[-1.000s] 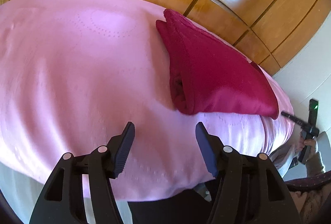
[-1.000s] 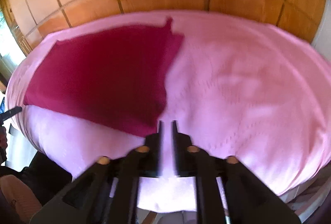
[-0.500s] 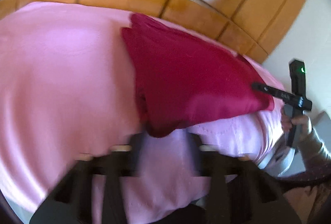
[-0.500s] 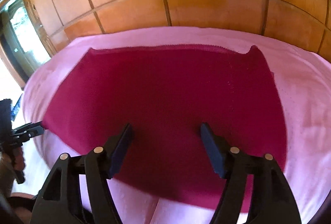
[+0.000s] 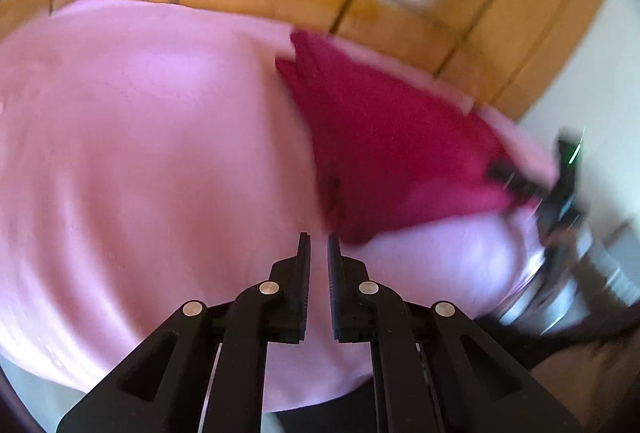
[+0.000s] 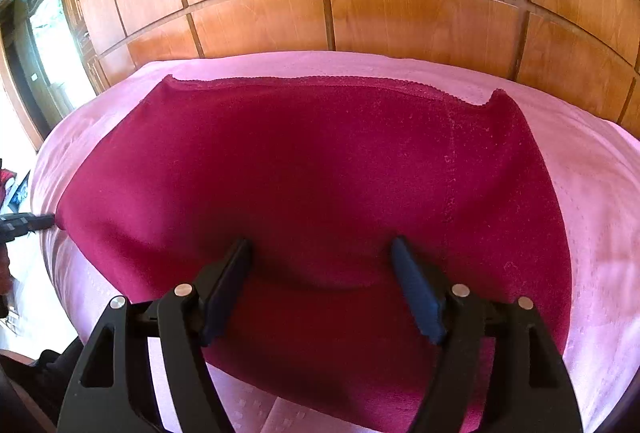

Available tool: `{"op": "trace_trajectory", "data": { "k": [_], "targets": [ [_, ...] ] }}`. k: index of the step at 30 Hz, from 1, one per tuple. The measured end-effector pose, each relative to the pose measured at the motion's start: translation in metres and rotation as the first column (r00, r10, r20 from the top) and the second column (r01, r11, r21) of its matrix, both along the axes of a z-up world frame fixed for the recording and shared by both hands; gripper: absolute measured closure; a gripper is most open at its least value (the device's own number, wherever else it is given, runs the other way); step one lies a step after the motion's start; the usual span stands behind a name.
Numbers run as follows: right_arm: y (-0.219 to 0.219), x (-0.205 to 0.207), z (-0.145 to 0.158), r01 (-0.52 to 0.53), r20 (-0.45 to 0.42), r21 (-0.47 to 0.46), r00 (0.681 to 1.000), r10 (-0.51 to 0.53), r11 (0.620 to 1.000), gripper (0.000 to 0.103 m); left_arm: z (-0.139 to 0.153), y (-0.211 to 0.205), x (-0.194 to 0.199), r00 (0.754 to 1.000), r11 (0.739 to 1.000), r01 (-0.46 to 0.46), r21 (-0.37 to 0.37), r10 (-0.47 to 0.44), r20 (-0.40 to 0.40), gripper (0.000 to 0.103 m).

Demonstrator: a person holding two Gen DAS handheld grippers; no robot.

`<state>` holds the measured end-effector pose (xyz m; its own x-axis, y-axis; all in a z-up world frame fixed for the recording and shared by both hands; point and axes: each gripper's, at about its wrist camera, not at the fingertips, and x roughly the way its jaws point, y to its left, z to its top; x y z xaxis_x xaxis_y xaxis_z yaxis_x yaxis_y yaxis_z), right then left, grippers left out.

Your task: Fold small clothes

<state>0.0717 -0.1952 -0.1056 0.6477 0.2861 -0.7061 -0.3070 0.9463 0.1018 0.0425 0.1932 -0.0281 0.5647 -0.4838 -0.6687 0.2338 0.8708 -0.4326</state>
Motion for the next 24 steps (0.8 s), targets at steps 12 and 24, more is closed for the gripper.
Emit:
{"op": "trace_trajectory", "data": {
  "k": [12,24],
  "targets": [
    [0.014,0.002,0.025,0.085,0.086,-0.066,0.993,-0.079,0.994,0.019,0.017,-0.118,0.05,0.994,0.976,-0.046,0.213,0.024,0.104,0.047],
    [-0.002,-0.014,-0.017,0.083,0.172,-0.051,0.982,-0.073,0.995,0.012,-0.006,-0.144,0.043,0.986,0.91,-0.156,0.384,0.119,0.119,0.045]
  ]
}}
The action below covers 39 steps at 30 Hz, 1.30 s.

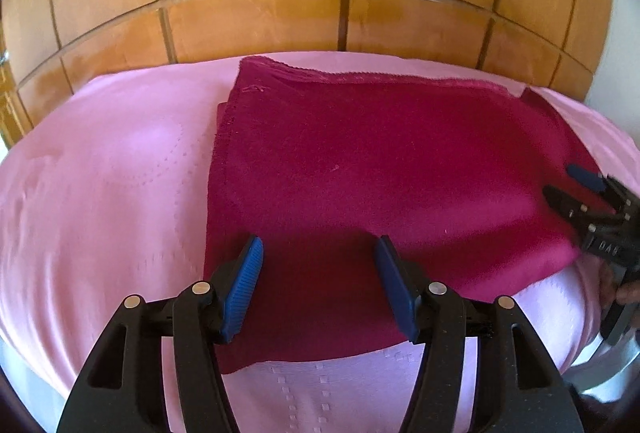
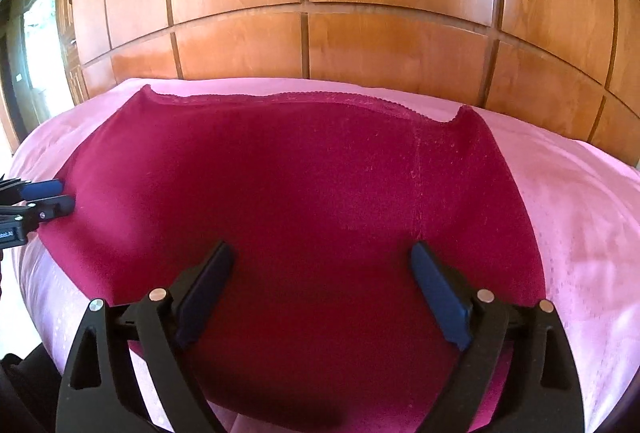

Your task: Fold small clothes

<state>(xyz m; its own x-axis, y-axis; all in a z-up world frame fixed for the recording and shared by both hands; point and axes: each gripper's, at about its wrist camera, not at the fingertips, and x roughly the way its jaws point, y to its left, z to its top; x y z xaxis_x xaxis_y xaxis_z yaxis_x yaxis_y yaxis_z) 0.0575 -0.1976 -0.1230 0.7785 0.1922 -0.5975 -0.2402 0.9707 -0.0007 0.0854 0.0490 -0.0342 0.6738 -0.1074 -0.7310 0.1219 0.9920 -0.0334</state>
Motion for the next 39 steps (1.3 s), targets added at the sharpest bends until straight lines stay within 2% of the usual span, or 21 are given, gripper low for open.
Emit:
{"op": "trace_trajectory", "data": {
  "k": [3,8,16,21,26,30,33,36,39],
  "targets": [
    [0.003,0.001,0.003,0.02,-0.012,-0.009,1.0,-0.02,1.0,0.012,0.003,0.001,-0.002,1.0,1.0,-0.015,0.012,0.015,0.009,0.04],
    [0.011,-0.001,0.016,0.075,-0.047,-0.012,0.996,-0.076,0.997,0.007,0.006,0.0,-0.004,1.0,1.0,-0.013,0.017,0.013,0.016,0.04],
    [0.044,-0.023,0.029,0.032,-0.001,-0.045,0.999,-0.032,0.998,0.004,0.009,-0.009,-0.011,0.999,0.999,0.001,0.039,-0.002,0.04,0.04],
    [0.06,-0.032,0.022,0.0,-0.008,-0.069,1.0,-0.001,0.998,0.003,0.007,-0.013,-0.014,0.999,0.999,0.005,0.045,-0.007,0.04,0.04],
    [0.059,-0.03,0.003,0.011,-0.066,-0.086,0.998,-0.016,0.996,0.003,0.0,-0.016,-0.016,0.999,0.999,-0.003,0.053,0.001,0.034,0.036],
    [0.059,-0.03,-0.002,0.008,-0.07,-0.093,0.997,-0.015,0.996,0.003,-0.002,-0.017,-0.018,0.999,0.998,-0.003,0.06,0.0,0.042,0.036],
    [0.053,-0.029,0.006,0.0,-0.099,-0.052,0.995,-0.005,0.999,0.003,0.009,-0.01,-0.019,0.998,1.0,0.007,0.002,-0.007,0.063,0.036],
    [0.041,-0.025,0.023,0.013,-0.09,0.006,0.996,-0.012,1.0,0.003,0.025,0.003,-0.012,0.995,0.998,-0.023,-0.051,0.028,0.1,0.036],
    [0.019,-0.009,0.04,0.057,-0.082,0.079,0.995,-0.05,0.995,0.003,0.036,0.019,0.007,0.992,0.993,-0.055,-0.103,0.066,0.105,0.036]
  ]
}}
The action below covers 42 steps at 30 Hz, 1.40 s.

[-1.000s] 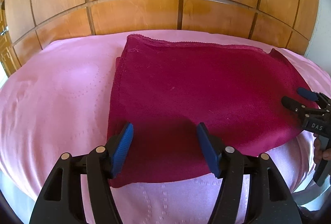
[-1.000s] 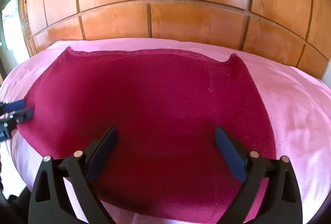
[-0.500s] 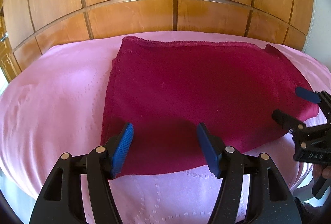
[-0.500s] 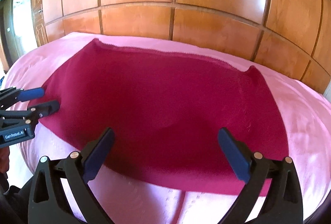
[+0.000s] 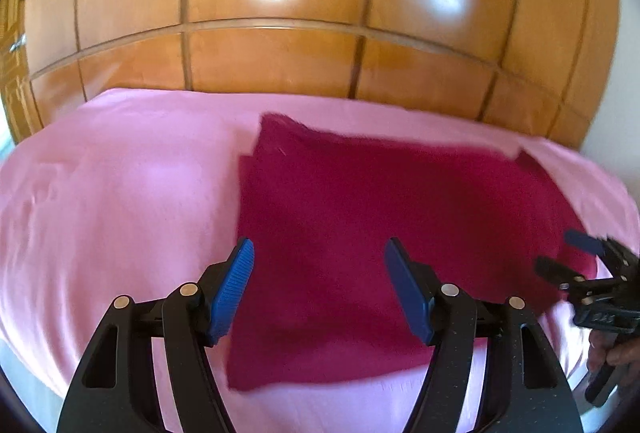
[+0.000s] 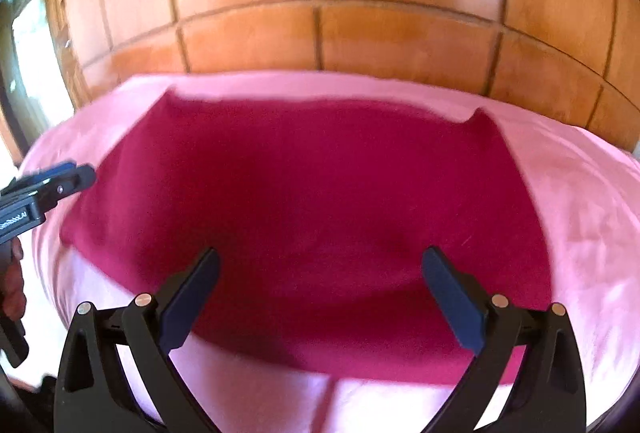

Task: Fold small clothes
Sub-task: 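Grasp the folded sweater edge with the right gripper and lift it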

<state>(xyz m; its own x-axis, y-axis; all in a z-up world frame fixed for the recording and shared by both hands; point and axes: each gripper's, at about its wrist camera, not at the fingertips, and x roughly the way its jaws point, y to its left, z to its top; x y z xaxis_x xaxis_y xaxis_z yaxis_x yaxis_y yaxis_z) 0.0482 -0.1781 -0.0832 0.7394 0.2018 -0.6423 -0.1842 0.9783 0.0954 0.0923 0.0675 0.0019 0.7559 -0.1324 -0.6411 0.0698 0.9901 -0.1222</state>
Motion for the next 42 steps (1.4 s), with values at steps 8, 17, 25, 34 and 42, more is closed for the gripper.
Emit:
{"op": "trace_trajectory", "data": {
  "k": [8,17,25,34,42],
  "targets": [
    [-0.049,0.075,0.011,0.101,-0.069,0.122,0.993,-0.093,0.987,0.003,-0.003,0.012,0.058,1.0,0.998,0.002,-0.068,-0.004,-0.024,0.036],
    [-0.08,0.114,-0.017,0.155,-0.165,0.088,0.976,-0.139,0.984,0.002,-0.056,0.045,0.103,0.977,0.972,-0.103,-0.213,0.059,-0.203,0.03],
    [-0.131,0.081,-0.006,0.245,-0.134,0.203,0.966,-0.221,0.948,0.003,-0.022,0.04,0.072,0.984,0.987,-0.156,-0.048,0.151,-0.093,0.03],
    [-0.158,0.057,-0.033,0.25,-0.207,0.381,0.961,-0.181,0.89,0.017,-0.009,0.013,0.03,0.998,0.996,-0.048,-0.076,0.045,-0.05,0.03],
    [-0.115,0.049,-0.037,0.102,-0.229,0.317,0.973,-0.028,0.943,0.033,-0.035,-0.014,0.024,0.993,0.998,0.001,-0.069,-0.009,-0.119,0.03]
  ]
}}
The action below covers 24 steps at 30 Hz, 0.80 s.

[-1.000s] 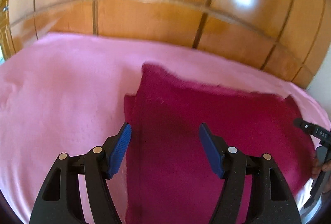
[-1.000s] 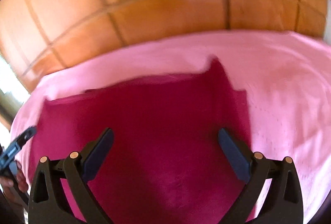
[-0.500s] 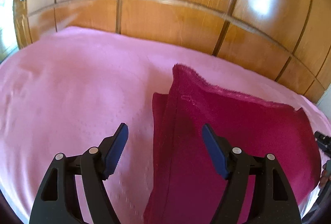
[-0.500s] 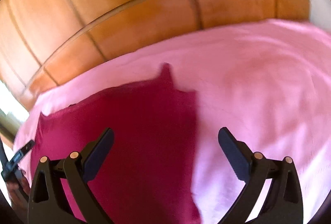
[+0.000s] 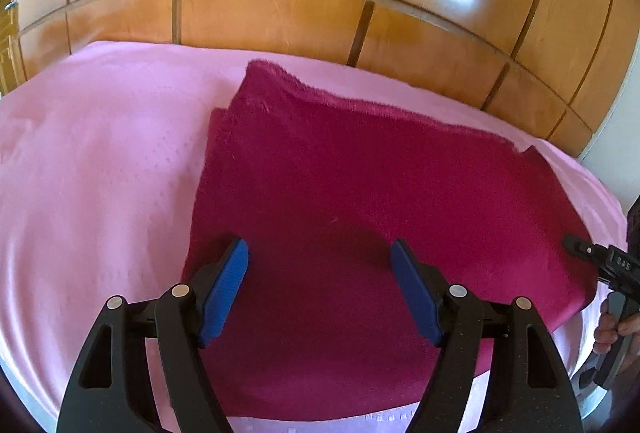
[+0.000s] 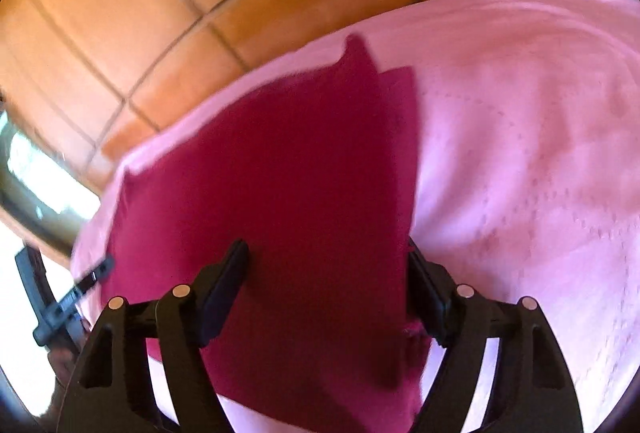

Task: Fold small clothes
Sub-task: 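Grasp the folded sweater edge with the right gripper and lift it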

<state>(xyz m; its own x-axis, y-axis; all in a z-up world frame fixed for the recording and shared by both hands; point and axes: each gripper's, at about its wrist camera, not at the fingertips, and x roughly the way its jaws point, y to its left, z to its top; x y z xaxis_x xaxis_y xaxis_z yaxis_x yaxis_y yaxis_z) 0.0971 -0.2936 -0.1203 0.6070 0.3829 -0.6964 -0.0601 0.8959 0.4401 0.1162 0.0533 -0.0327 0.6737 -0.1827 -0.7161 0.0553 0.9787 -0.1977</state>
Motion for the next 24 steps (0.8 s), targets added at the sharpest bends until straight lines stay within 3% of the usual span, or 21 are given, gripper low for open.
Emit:
{"op": "trace_trajectory", "data": {
  "k": [1,3,6,11,17,19,24],
  "targets": [
    [0.001,0.002,0.0,-0.004,-0.008,0.002,1.0,0.004,1.0,0.036,-0.001,-0.003,0.001,1.0,1.0,0.005,0.015,-0.005,-0.002,0.03],
    [0.004,0.007,0.003,-0.014,-0.025,0.027,1.0,0.014,1.0,0.056,-0.002,-0.006,0.004,1.0,0.999,0.014,0.038,-0.014,-0.002,0.03],
    [0.009,0.005,0.013,-0.025,-0.026,0.042,0.999,0.026,0.999,0.069,-0.003,-0.002,0.004,1.0,1.0,0.008,0.016,-0.007,-0.011,0.03],
    [0.02,-0.002,0.043,-0.05,0.029,0.097,0.998,0.047,0.994,0.071,-0.001,0.014,0.008,0.999,0.998,0.004,-0.068,-0.007,-0.035,0.031],
    [0.065,0.006,0.078,-0.134,0.111,0.111,0.986,0.122,0.985,0.072,0.002,0.046,0.008,0.998,0.963,-0.012,-0.268,-0.003,-0.058,0.056],
    [0.086,0.011,0.086,-0.174,0.132,0.105,0.978,0.159,0.979,0.073,0.001,0.053,0.007,0.998,0.953,-0.015,-0.301,-0.004,-0.062,0.064],
    [0.15,0.023,0.095,-0.28,0.157,0.076,0.951,0.266,0.957,0.074,0.002,0.064,0.002,0.998,0.934,-0.018,-0.358,-0.005,-0.061,0.065]
  ]
}}
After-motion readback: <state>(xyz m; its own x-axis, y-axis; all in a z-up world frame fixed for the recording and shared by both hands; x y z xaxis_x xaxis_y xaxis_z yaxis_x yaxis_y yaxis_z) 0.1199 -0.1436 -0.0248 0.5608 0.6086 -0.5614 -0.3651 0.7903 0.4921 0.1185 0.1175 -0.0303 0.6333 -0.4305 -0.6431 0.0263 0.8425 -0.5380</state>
